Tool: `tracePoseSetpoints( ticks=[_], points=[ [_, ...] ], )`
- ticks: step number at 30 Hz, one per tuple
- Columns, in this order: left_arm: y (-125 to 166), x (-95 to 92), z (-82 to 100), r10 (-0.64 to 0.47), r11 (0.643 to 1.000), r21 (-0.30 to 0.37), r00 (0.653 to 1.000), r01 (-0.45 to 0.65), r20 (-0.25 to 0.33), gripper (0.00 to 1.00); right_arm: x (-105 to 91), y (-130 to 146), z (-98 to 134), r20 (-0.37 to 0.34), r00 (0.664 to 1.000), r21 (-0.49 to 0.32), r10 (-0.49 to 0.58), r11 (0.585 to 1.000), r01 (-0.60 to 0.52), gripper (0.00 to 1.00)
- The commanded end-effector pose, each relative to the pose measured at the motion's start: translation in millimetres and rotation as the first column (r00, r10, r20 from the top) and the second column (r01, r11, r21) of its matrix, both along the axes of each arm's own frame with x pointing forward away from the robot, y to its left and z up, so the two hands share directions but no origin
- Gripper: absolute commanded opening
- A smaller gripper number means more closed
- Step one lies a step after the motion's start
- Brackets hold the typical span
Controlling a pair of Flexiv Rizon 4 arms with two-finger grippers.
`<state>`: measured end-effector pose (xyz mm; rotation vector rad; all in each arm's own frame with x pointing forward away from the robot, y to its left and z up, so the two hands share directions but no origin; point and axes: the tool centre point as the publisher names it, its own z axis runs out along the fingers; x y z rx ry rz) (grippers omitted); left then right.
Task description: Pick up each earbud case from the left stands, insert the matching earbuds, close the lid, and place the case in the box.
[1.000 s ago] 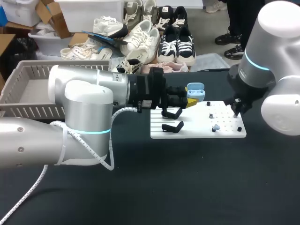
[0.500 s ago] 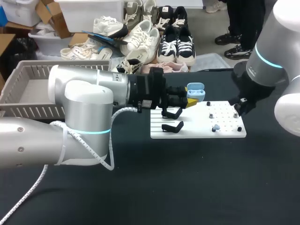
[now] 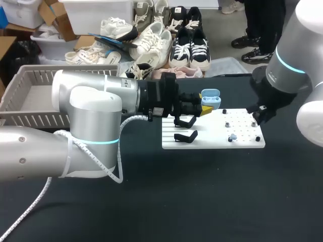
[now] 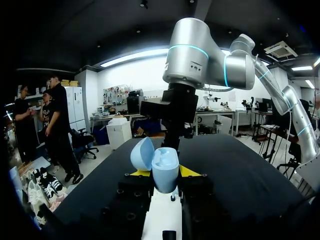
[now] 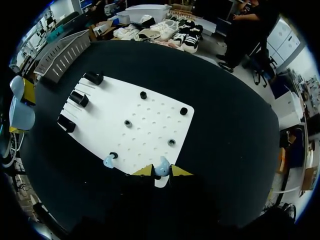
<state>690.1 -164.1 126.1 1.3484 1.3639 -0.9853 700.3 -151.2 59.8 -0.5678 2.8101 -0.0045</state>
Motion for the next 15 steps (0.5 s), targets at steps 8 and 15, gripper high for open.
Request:
tracePoseSetpoints(
  ticks=[8,15],
  points=[
    [0,-1.2,-0.4,0.004,1.0,-0.002,1.0,-0.004,0.002,0.0,-1.9,-2,-2,-0.04,0.99,-0.024,-0.137,0.99,0.136,0.0],
    [0,-1.2,-0.4,0.004,1.0,-0.002,1.0,-0.004,0.002,0.0,-13.6,-11,3,-0.063,0.919,-0.032,-0.389,0.921,0.388,0.0]
  ],
)
